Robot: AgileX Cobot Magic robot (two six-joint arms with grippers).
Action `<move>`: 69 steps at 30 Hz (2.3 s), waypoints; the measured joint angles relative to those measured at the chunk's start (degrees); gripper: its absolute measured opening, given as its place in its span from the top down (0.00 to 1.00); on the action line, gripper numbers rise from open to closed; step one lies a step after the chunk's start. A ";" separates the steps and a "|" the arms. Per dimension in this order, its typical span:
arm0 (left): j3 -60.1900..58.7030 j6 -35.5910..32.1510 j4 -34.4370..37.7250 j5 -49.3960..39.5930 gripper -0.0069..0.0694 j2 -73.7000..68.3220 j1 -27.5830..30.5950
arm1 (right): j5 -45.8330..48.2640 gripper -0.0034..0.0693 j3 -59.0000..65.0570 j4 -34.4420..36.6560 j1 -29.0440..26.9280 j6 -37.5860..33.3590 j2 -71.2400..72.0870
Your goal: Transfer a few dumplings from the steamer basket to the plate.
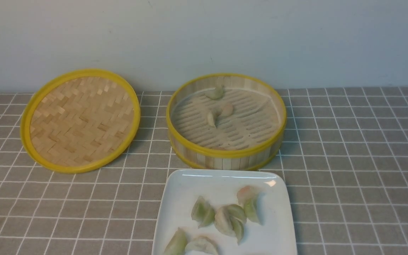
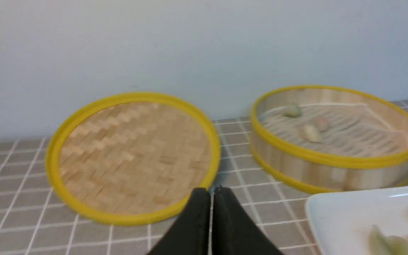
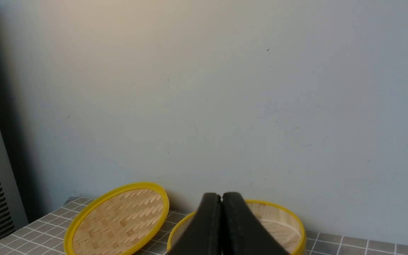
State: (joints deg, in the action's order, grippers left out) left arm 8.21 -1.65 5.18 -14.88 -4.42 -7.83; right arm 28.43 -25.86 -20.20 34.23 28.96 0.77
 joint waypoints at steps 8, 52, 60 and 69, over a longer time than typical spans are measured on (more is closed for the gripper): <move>-9.80 -0.36 -0.61 -4.00 0.92 5.04 4.72 | 0.28 0.97 0.02 -0.05 0.00 0.00 0.00; -9.80 -0.40 -0.81 -6.35 0.92 5.04 5.00 | -0.11 0.97 0.07 21.26 0.00 -25.20 0.00; -9.80 -0.40 -0.81 -6.40 0.92 5.04 5.00 | -1.02 0.97 2.94 22.25 -8.08 -28.16 0.00; -9.80 -0.40 -0.81 -6.40 0.92 5.04 5.00 | -1.27 0.97 18.69 22.04 -30.41 -28.51 0.00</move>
State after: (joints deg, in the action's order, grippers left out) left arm -1.59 -2.05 4.37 -21.27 0.61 -2.83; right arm 27.16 -7.16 1.84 3.83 0.46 0.77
